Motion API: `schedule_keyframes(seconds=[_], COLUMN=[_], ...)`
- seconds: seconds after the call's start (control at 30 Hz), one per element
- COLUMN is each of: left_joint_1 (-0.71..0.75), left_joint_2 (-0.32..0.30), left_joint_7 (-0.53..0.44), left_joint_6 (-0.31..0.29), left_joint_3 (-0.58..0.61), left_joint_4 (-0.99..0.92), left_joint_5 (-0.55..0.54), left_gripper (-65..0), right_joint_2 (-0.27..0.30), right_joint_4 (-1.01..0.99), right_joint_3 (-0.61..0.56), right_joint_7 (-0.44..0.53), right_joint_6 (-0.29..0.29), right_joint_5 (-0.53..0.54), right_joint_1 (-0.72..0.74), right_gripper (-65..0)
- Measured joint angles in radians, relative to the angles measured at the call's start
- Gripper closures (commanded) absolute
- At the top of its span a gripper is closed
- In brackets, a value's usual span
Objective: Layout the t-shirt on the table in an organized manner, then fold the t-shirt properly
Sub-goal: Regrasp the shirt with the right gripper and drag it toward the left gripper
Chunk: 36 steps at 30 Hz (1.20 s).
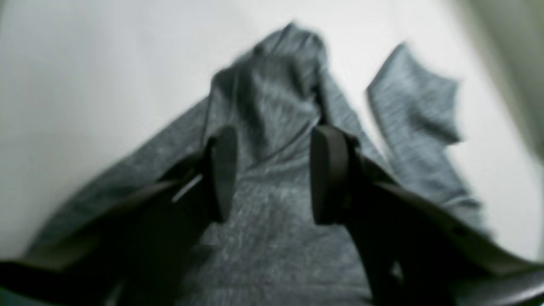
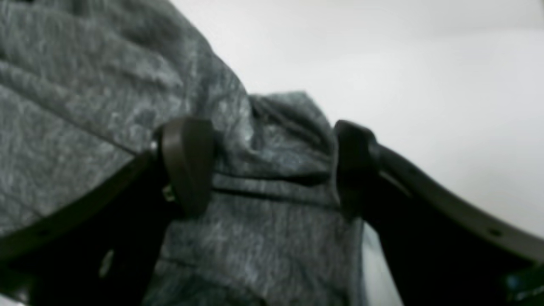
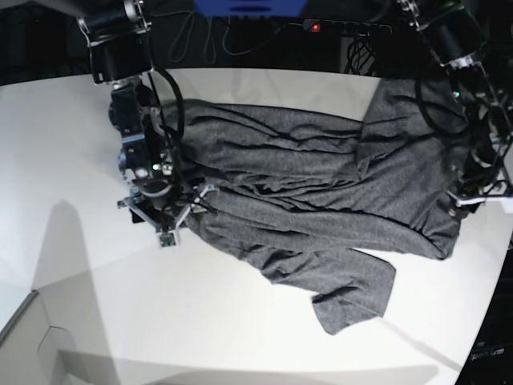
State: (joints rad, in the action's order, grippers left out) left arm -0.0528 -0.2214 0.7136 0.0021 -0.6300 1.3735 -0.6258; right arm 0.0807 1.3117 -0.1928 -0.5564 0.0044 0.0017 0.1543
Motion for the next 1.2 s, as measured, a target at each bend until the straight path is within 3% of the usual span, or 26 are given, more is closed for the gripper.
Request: schedule_keyframes(seconds=[0.07,0.13,0.37,0.4,0.53,0.7,1.0,1.1,1.2], left_joint_1=[-0.029,-0.050,-0.125,-0.122,-0.080,-0.075,-0.149,-0.188,-0.241], left_joint_2=[0.005,0.005,-0.009,-0.007,-0.006,-0.011,0.011,0.028,0.041], left_joint_7=[0.005,0.000,-0.086,-0.121,-0.238,-0.229,-0.195,-0.161,-0.165], left_joint_6=[-0.005,-0.006,-0.027,-0.032,-0.048,-0.047,-0.003,-0.004,0.004], left_joint_3=[0.021,0.031,0.024,0.027,0.029,0.028,0.023,0.025,0.082], left_joint_4=[-0.064,-0.131,-0.315,-0.323,-0.326,-0.321,-0.332,-0.338,-0.346], left_joint_5=[0.020,0.039,0.129,0.140,0.164,0.172,0.194,0.193,0.204], left_gripper=[-27.5,-27.5,-27.6,-27.6,-27.6,-27.6,-27.5,-27.5,-27.5], right_joint_2=[0.003,0.009,0.051,0.061,0.079,0.084,0.082,0.080,0.081], right_joint_4=[-0.012,-0.028,-0.194,-0.214,-0.241,-0.183,-0.128,-0.129,-0.130], right_joint_3=[0.000,0.001,0.001,0.001,0.037,0.124,0.127,0.122,0.122], right_joint_7=[0.032,0.055,0.103,0.103,0.087,0.045,0.051,0.048,0.046], right_joint_6=[0.000,0.000,0.001,0.002,0.001,0.002,0.002,0.002,0.002], right_joint_5=[0.000,0.001,0.010,0.012,0.004,0.005,0.003,0.003,0.003], right_joint_1=[0.001,0.007,0.105,0.121,0.154,0.183,0.283,0.291,0.290], right_gripper=[-41.9,-35.6,-1.5,0.0,0.0,0.0,0.0,-5.5,-15.2])
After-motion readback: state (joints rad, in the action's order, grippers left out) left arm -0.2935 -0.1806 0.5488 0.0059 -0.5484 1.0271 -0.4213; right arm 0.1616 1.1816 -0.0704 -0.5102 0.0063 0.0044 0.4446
